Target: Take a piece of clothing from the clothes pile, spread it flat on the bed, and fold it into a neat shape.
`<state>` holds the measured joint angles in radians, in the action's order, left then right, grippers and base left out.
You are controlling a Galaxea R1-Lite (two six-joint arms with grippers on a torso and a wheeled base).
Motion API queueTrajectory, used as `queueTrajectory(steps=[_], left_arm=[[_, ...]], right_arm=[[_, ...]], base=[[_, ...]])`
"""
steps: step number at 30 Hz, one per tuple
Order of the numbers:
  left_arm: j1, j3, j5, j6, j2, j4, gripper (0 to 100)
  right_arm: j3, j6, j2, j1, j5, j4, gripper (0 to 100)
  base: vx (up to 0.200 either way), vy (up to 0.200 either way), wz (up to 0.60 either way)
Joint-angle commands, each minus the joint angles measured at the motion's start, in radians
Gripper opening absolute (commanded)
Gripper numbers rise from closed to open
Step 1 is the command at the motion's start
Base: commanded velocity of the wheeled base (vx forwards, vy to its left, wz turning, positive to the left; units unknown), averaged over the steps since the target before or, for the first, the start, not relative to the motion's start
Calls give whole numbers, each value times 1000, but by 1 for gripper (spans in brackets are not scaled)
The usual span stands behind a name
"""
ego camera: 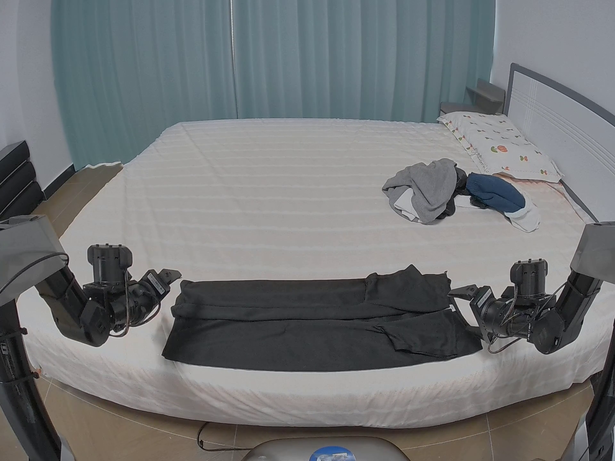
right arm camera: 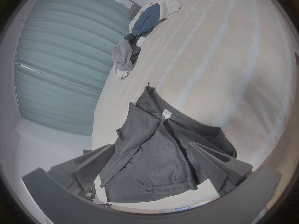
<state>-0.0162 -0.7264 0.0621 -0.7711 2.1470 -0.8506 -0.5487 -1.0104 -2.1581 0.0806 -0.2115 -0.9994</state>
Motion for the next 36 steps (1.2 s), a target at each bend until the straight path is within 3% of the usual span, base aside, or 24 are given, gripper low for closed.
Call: queueTrajectory(steps=[1,7,8,12,19,31,32,36], left_arm=[[-36,-131,8,1,152,82,100],[-41,-154,7,19,183,78,100],[-41,-160,7,21,189,78,0],[-39,-169,-5,27,202,76,0],[-39,-113,-107,30,182,68,0],[-41,-76,-119,24,183,-28,0],[-41,-76,-117,21,182,-30,100],[-39,-77,-114,18,175,-34,100]], right_arm=[[9,4,9,10,0,-1,100],[9,7,11,21,0,1,100],[10,7,9,21,0,1,100],[10,7,9,21,0,1,100],[10,7,12,21,0,-1,100],[10,7,12,21,0,-1,100],[10,9,12,21,1,-1,100],[10,26,12,21,1,-2,100]], base=[[0,0,0],[0,0,0],[0,0,0],[0,0,0],[0,0,0],[0,0,0],[0,0,0],[0,0,0]])
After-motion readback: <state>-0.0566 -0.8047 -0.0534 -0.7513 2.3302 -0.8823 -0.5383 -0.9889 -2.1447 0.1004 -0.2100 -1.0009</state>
